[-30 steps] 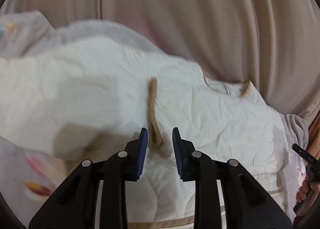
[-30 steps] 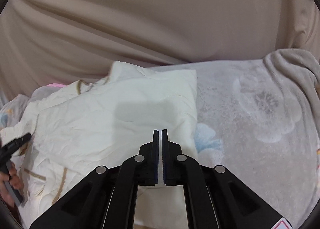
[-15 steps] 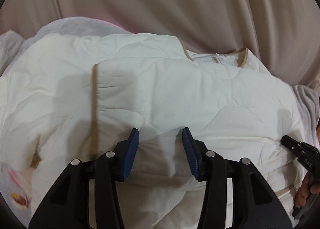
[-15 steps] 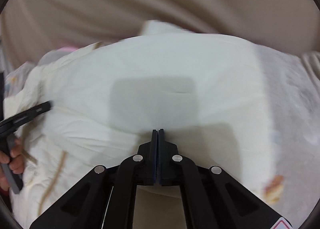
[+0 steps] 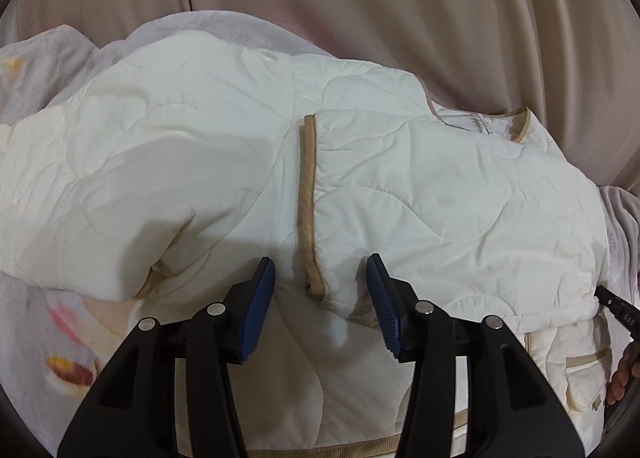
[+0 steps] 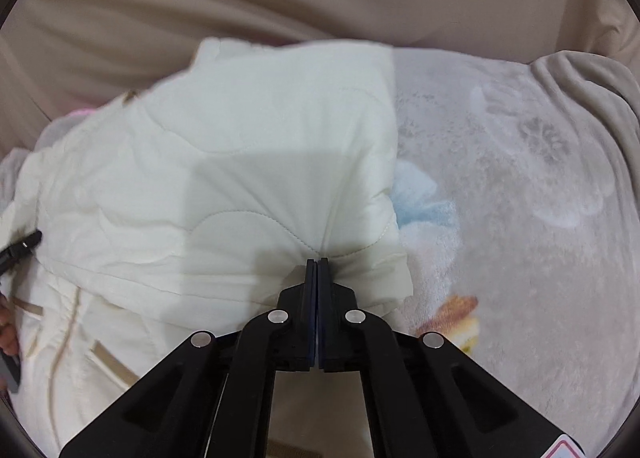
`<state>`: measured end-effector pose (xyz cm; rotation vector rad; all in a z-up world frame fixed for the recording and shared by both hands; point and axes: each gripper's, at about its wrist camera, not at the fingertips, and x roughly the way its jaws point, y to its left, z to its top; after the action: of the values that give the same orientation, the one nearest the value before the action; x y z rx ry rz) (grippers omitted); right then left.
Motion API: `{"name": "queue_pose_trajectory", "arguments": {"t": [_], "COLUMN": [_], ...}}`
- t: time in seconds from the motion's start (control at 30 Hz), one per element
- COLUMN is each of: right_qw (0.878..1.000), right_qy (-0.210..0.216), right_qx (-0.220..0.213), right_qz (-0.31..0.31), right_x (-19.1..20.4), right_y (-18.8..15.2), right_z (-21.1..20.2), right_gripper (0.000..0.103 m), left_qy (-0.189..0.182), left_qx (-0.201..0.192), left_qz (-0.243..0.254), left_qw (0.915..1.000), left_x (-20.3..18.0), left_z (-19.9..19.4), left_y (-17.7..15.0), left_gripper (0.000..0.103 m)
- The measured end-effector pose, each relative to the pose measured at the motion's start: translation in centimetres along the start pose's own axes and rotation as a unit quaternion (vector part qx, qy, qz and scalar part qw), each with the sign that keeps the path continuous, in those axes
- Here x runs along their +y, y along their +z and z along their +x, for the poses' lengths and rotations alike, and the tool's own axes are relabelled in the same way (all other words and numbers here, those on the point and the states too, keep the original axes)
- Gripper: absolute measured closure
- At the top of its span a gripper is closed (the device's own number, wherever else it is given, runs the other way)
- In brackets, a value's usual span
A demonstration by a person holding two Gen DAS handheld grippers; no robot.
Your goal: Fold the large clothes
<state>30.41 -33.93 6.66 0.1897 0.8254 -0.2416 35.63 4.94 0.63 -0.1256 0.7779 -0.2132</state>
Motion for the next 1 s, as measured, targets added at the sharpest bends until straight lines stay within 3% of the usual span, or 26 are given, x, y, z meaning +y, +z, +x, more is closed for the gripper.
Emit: {"name": "queue_pose_trajectory", "arguments": {"t": [0.03,0.13,0.2,0.3,0.5,0.57,0.63,0.67,0.7,0.77,0.8,0.87,0.97,1.0], "right_qw": [1.000,0.999,0.998,0.996,0.990,0.989,0.989,0.990,0.990,0.991,0.989,0.985,0.989,0.990], "right_qy": [0.009,0.021,0.012,0.008,0.036,0.039,0.049,0.046,0.048,0.053,0.060,0.070,0.042,0.036], "right_qx": [-0.008,-0.033,-0.047,-0.057,-0.052,-0.050,-0.040,-0.025,-0.021,-0.043,-0.064,-0.085,-0.023,-0.025], "right_qz": [0.006,0.023,0.037,0.064,0.129,0.134,0.134,0.133,0.131,0.119,0.116,0.136,0.140,0.136], "right_x": [-0.1,-1.1,-2.2,-3.7,-5.2,-5.0,-4.7,-4.5,-4.0,-3.1,-3.0,-4.2,-5.1,-5.0], "right_y": [0.1,1.0,2.1,5.3,10.3,11.2,11.9,12.0,11.9,11.7,11.6,11.0,9.9,9.8], "right_z": [-0.8,-2.6,-3.0,-1.9,2.9,4.2,5.7,6.8,7.1,6.1,5.1,4.7,7.8,7.5], "right_gripper": [0.101,0.082,0.058,0.050,0.045,0.043,0.033,0.036,0.059,0.084,0.090,0.092,0.088,0.085], "left_qy": [0.001,0.000,-0.013,-0.040,-0.065,-0.057,-0.046,-0.038,-0.034,-0.031,-0.029,-0.029,-0.021,-0.018], "left_qx": [0.001,-0.001,-0.005,-0.004,0.025,0.024,0.019,0.019,0.019,0.017,0.014,0.014,0.017,0.015], "left_qz": [0.005,0.005,-0.005,-0.037,-0.101,-0.092,-0.069,-0.056,-0.049,-0.041,-0.043,-0.043,-0.032,-0.031], "left_qw": [1.0000,1.0000,0.9999,0.9985,0.9925,0.9938,0.9963,0.9975,0.9980,0.9985,0.9986,0.9986,0.9991,0.9992], "left_x": [-0.1,0.1,0.0,0.7,1.4,0.9,0.2,-0.2,-0.3,-0.3,-0.2,0.0,-0.1,-0.2], "left_z": [0.0,-0.6,-0.9,-1.0,3.0,3.6,3.7,3.9,4.0,4.2,4.1,4.4,4.6,4.2], "left_y": [0.0,-0.1,0.4,1.8,5.3,5.6,5.7,5.6,5.8,5.8,5.9,5.9,5.5,5.4], "left_gripper": [0.057,0.057,0.044,0.029,0.029,0.029,0.031,0.036,0.049,0.065,0.070,0.071,0.070,0.070]}}
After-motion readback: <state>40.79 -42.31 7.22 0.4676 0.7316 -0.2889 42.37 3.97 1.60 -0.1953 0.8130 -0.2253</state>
